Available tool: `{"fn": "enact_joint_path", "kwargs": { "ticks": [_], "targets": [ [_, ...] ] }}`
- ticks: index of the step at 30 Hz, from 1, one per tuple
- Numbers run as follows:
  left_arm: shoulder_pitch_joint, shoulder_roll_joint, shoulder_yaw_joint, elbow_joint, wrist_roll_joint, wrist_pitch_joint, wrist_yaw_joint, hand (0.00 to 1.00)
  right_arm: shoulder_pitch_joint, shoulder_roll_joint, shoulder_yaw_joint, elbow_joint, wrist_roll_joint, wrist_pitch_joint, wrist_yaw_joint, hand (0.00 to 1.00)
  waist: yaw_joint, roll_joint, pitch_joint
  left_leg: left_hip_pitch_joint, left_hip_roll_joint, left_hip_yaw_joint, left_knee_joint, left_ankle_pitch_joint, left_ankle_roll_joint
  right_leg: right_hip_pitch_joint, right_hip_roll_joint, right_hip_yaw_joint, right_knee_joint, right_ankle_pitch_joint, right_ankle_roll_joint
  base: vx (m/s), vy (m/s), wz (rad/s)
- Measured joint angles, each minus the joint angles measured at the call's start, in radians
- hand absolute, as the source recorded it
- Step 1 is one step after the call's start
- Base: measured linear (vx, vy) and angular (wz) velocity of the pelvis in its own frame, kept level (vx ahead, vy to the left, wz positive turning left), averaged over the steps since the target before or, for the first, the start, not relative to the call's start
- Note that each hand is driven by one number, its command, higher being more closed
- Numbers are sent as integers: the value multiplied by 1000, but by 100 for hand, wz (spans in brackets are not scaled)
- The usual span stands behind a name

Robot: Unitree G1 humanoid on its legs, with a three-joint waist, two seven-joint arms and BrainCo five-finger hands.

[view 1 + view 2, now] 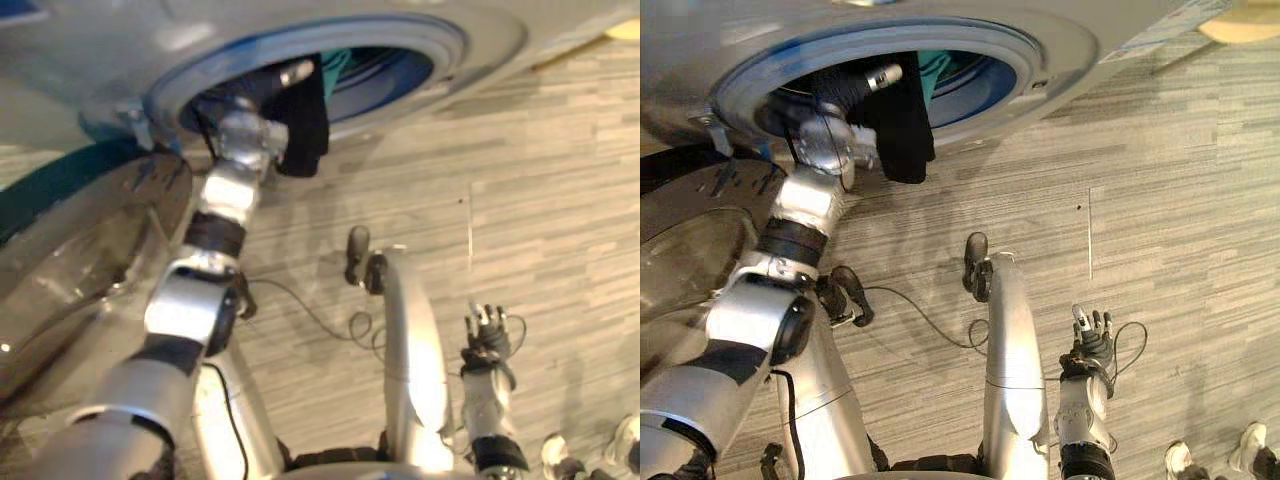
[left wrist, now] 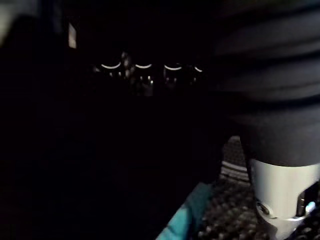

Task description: Pick up the laundry basket with both hands and put the clothes into the washing machine.

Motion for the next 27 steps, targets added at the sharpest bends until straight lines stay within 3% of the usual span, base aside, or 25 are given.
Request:
{"fn": "enact_joint_path", "kwargs": {
  "ticks": [6, 10, 19, 27],
  "targets": [
    [177, -47, 7, -196, 25, 5, 39, 0, 0, 0, 1, -37, -2, -3, -5, 0, 6, 1, 1, 11, -12, 1, -10, 5, 2, 11, -9, 1, -2, -3, 2, -3, -8, 6],
    [347, -155, 6, -345, 82, 5, 71, 0, 1, 0, -1, -48, -19, -18, -9, 0, 32, 17, 8, 39, -30, 1, -39, 14, 2, 37, -25, -3, -6, -17, 3, 0, -41, 17],
    [377, -236, 35, -319, 195, 7, 106, 0, 1, 0, -1, -68, -40, -30, -30, 0, 49, 20, 8, 37, -34, -2, -51, 21, -3, 38, -26, -8, -14, -20, 4, -5, -21, 3],
    [306, -241, 27, -246, 233, 27, 138, 0, 0, -1, -1, -67, -40, -33, -30, 0, 51, 20, 8, 21, -33, 0, -48, 21, -3, 22, -26, -6, -14, -21, 7, -18, -15, -1]
  ]
}}
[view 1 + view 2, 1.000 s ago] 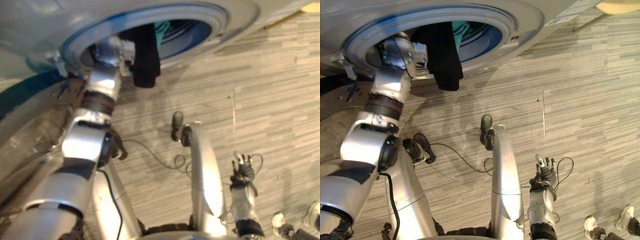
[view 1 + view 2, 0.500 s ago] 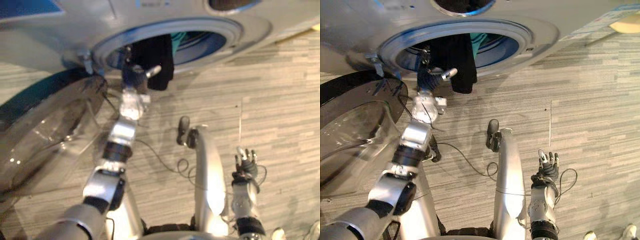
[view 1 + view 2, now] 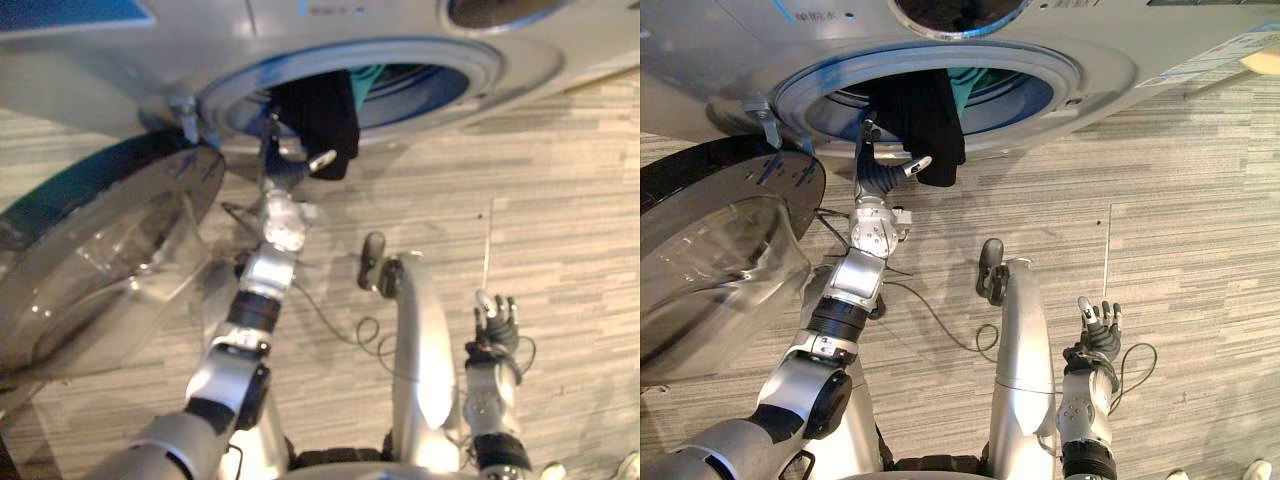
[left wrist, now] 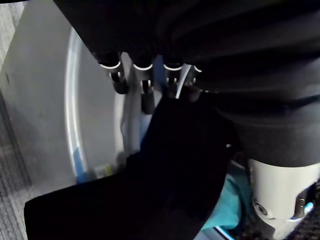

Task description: Pick up the laundry basket with both hands and put the clothes into the washing machine.

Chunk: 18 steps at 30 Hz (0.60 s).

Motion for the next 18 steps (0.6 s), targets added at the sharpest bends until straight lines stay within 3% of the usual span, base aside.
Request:
{"fn": "enact_joint_path", "kwargs": {
  "ticks": [6, 18],
  "targets": [
    [-44, 7, -32, 39, 7, 7, 29, 0, -5, 0, 0, 1, 0, -2, 0, 0, 1, 0, 0, -22, 2, -2, 12, 0, 0, -19, 0, 0, 1, 7, 2, -10, -6, -2],
    [-169, -4, -78, 111, 77, 112, 35, 0, -43, -1, 1, 2, 12, -2, 5, 0, -3, -8, 4, -58, 2, 34, -1, 0, 1, -46, 0, 16, -55, 36, 15, -34, -3, -1]
  ]
}}
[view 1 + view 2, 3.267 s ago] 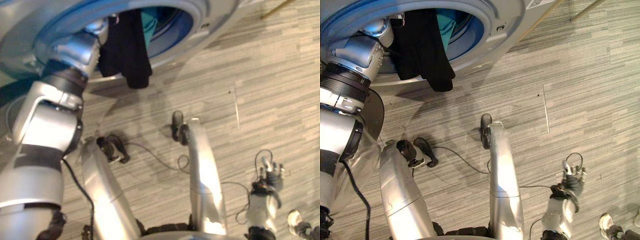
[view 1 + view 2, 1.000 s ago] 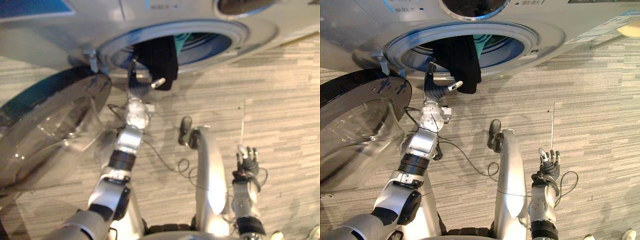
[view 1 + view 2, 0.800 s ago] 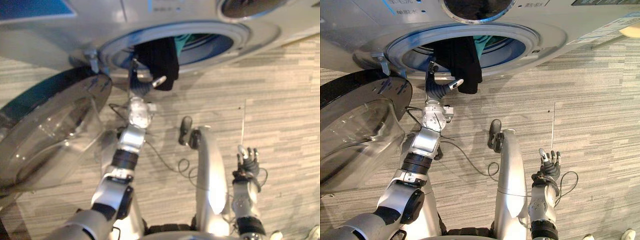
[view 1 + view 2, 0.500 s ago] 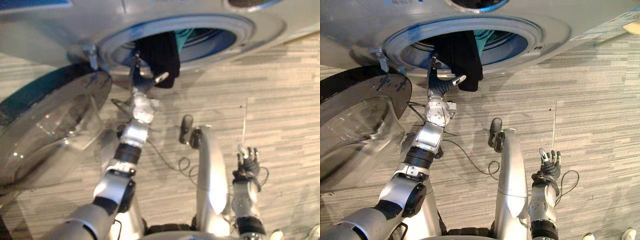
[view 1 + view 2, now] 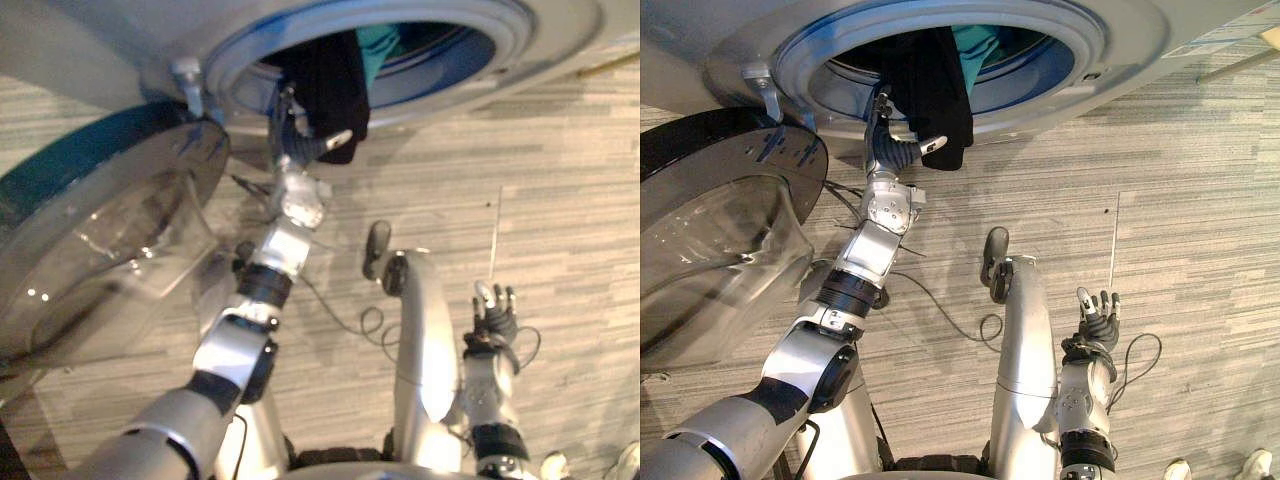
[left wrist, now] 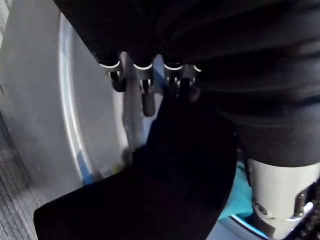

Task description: Pick up the laundry basket with both hands and put the clothes into the washing machine.

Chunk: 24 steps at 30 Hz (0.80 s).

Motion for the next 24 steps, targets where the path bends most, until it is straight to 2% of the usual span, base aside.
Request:
{"fn": "enact_joint_path", "kwargs": {
  "ticks": [3, 8, 9, 10, 11, 12, 13, 14, 15, 16, 17, 18, 19, 20, 21, 22, 23, 24],
  "targets": [
    [-27, 5, -2, 7, 58, 34, 0, 0, -8, 0, 0, -4, 9, 0, 6, 0, -19, -11, 5, -9, -1, 23, -14, 0, 1, -7, 0, 12, -41, 6, 10, -53, 39, -9],
    [-88, 38, -21, 39, 106, 72, 0, 0, -8, -2, 1, -40, 29, 0, 21, 0, -27, -24, 12, -26, 14, 57, -47, 1, 4, -17, 4, 15, -127, 13, 23, -78, 43, -20],
    [-105, 48, -25, 46, 108, 76, -6, 0, -4, -1, 1, -42, 31, -2, 22, 0, -33, -29, 13, -33, 22, 71, -53, 15, 28, -32, 1, 21, -70, 6, 0, -90, 12, -2],
    [-108, 54, -32, 47, 108, 77, -12, 0, 0, 1, 1, -40, 37, -1, 22, 0, -39, -32, 13, -39, 30, 78, -46, 21, 29, -38, 2, 22, -17, 0, -10, -36, -69, 39],
    [-126, 67, -56, 46, 108, 86, -22, 0, 7, 1, 1, -41, 44, -1, 23, 0, -50, -45, 16, -57, 31, 85, 10, 25, 15, -32, 5, 31, -20, 17, 0, -23, -71, 28],
    [-133, 76, -68, 43, 118, 93, -17, 0, 5, -10, 2, -49, 47, -1, 26, 0, -48, -42, 15, -63, 26, 47, 98, 20, 15, -48, 24, 30, -15, 18, -1, -57, -1, -3],
    [-165, 86, -71, 42, 139, 94, -2, 0, -1, -16, 1, -60, 47, -5, 32, 0, -42, -47, 18, -41, 11, 36, 68, -63, 69, -74, 36, 28, -30, 27, -2, -59, 44, -37],
    [-182, 96, -76, 42, 143, 93, -2, 0, -4, -14, 0, -63, 48, -6, 36, 0, -41, -60, 17, -52, 22, 49, 60, -57, 63, -105, 33, 28, -6, 23, -19, -77, 11, -12],
    [-217, 117, -94, 47, 135, 94, -16, 0, 0, -10, -1, -51, 50, -4, 39, 0, -52, -61, 17, -86, 46, 63, 73, -47, 54, -131, 30, 19, 112, 5, -39, -59, -59, 34],
    [-243, 130, -113, 51, 125, 95, -39, 0, 12, -6, -2, -49, 51, -4, 39, 0, -61, -68, 13, -107, 43, 77, 93, -42, 32, -101, 23, 28, 64, -4, -10, -88, -56, 29],
    [-266, 155, -118, 53, 117, 100, -47, 0, 4, -11, 1, -43, 59, -1, 42, 0, -63, -61, 17, -120, 37, 51, 139, -44, 26, -130, 41, 33, 61, -3, -6, -94, 18, -7],
    [-280, 167, -117, 55, 118, 104, -46, 0, 2, -10, 0, -50, 60, -2, 42, 0, -60, -61, 18, -113, 33, 43, 129, -68, 63, -137, 50, 28, 45, -2, -6, -115, 67, -67],
    [-311, 197, -114, 65, 119, 104, -47, 0, -6, -3, -2, -50, 68, -6, 42, 0, -58, -61, 17, -140, 46, 54, 110, -65, 67, -165, 53, 23, 58, 7, -24, -140, 72, -56],
    [-334, 219, -110, 68, 106, 104, -79, 0, -1, 6, -3, -30, 68, -1, 40, 0, -68, -61, 18, -150, 68, 79, 109, -64, 67, -165, 39, 21, 185, -13, -36, -104, 32, -29],
    [-343, 226, -110, 68, 96, 103, -95, 0, 4, 9, -3, -26, 69, 0, 38, 0, -74, -61, 18, -153, 70, 90, 108, -64, 66, -132, 35, 22, 196, -35, -30, -96, -45, 11],
    [-356, 233, -109, 68, 78, 102, -110, 0, 9, 8, -3, -25, 68, 0, 38, 0, -76, -59, 19, -160, 68, 99, 124, -56, 51, -104, 29, 30, 162, -106, -8, -51, -8, -14],
    [-359, 247, -96, 73, 62, 105, -103, 0, 4, 8, -2, -29, 68, 0, 41, 0, -77, -58, 19, -166, 64, 88, 126, -47, 57, -113, 40, 39, 158, -99, -3, -115, 4, -40],
    [-361, 248, -83, 74, 55, 105, -95, 0, 7, 8, -2, -31, 68, -1, 40, 0, -76, -58, 19, -166, 63, 94, 122, -30, 79, -117, 40, 41, 148, -86, 0, -117, 66, -46]
  ]
}}
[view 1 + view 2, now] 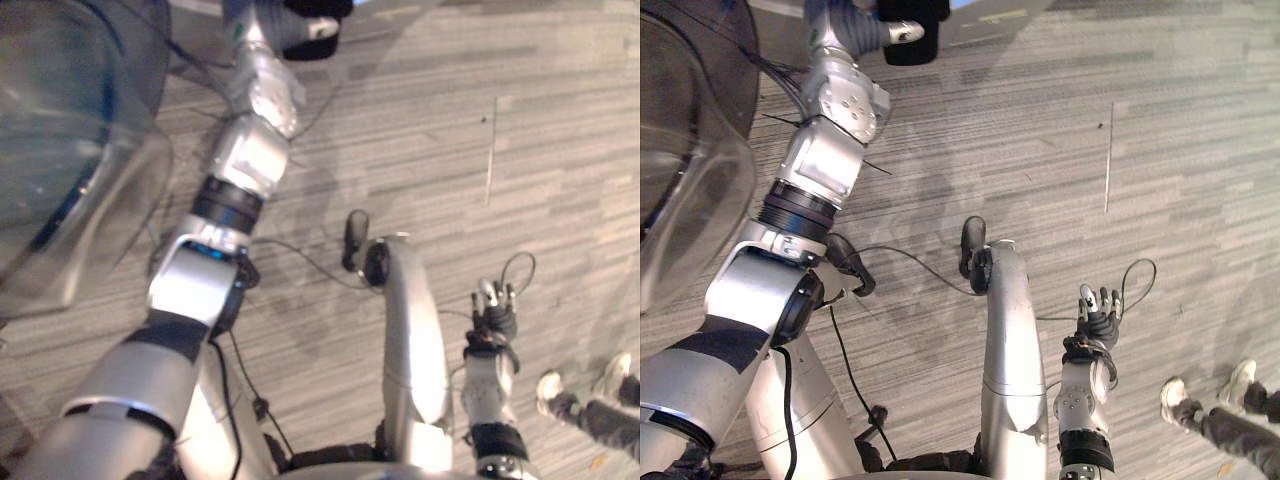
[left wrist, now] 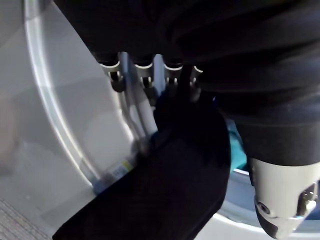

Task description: Pick up the laundry basket with both hands and put the clothes into the washing machine.

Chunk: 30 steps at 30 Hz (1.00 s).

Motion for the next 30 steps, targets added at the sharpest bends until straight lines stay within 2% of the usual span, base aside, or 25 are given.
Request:
{"fn": "enact_joint_path", "kwargs": {
  "ticks": [1, 2, 6, 7, 9, 12, 13, 17, 20, 21, 23, 24, 30],
  "targets": [
    [-2, 0, 7, -5, -15, -4, 0, 0, 0, 4, 0, 1, 0, 1, 0, 0, -4, 0, 0, 0, 1, 8, -5, 0, 0, 0, -6, -3, -7, 2, -1, -112, 29, -13],
    [-2, 0, 13, -25, -74, -15, 8, 0, 2, 16, 0, 2, -1, 1, -2, 0, -10, 0, 0, 1, -2, 18, -15, 2, 1, 3, -18, -2, -22, 14, 8, -51, 18, 17],
    [70, -22, 13, -126, -214, -48, 31, 0, 7, 38, 2, -23, -24, 0, -2, 0, -9, 0, 0, 25, -26, 26, -17, 29, 43, 26, -32, 2, -13, 28, 35, 8, -9, 16],
    [89, -29, 14, -144, -221, -63, 36, 0, 8, 39, 2, -29, -31, 0, -3, 0, -9, 0, 0, 30, -32, 25, -17, 30, 46, 29, -37, 2, -10, 27, 35, 46, 8, 6],
    [200, -75, 14, -256, -227, -127, 51, 0, 8, 41, 2, -48, -55, 1, -6, 0, -1, 0, 0, 67, -41, 19, -17, 30, 46, 61, -39, 4, -9, 23, 34, 19, -3, 2],
    [305, -130, 15, -340, -228, -164, 64, 0, 8, 41, 2, -60, -74, -1, -10, 0, 0, 1, 0, 122, -63, 8, -41, 30, 46, 114, -41, 5, -24, 12, 35, -23, -54, 9],
    [388, -155, 15, -394, -228, -183, 68, 0, 8, 41, 2, -57, -80, -1, -25, 0, 6, 3, -1, 156, -70, 6, -68, 29, 46, 146, -41, 1, -42, 8, 35, -65, -89, 12],
    [587, -197, 13, -464, -227, -196, 67, 0, 40, 36, 2, -58, -90, -2, -44, 0, 29, 18, -4, 213, -85, -6, -123, 41, 15, 204, -49, -18, -74, 5, 17, -91, -116, 16],
    [696, -204, 5, -503, -226, -202, 56, 0, 50, 34, 2, -56, -93, -2, -65, 0, 49, 27, -4, 245, -97, -15, -159, 67, 7, 234, -56, -28, -86, 4, 7, -60, -118, 18],
    [707, -210, 2, -511, -226, -206, 51, 0, 50, 32, 1, -57, -96, -2, -66, 0, 57, 31, -4, 248, -97, -18, -161, 69, 5, 237, -57, -30, -86, 3, 5, -38, -85, 9],
    [720, -230, -21, -513, -220, -219, 43, 0, 48, 27, 2, -57, -101, -2, -66, 0, 65, 60, -4, 254, -100, -34, -161, 78, 5, 255, -58, -47, -84, -2, -3, -35, -82, 10],
    [719, -245, -28, -513, -213, -226, 38, 0, 48, 28, 3, -57, -101, -2, -66, 0, 69, 66, -4, 263, -100, -34, -162, 78, 5, 262, -58, -47, -81, -5, -7, -31, -77, 7],
    [648, -281, -62, -493, -165, -238, 36, 0, 47, 26, 3, -46, -100, -3, -68, 0, 70, 76, -2, 272, -87, -32, -162, 77, -3, 263, -51, -44, -77, -5, -10, -79, -78, -3]
  ]
}}
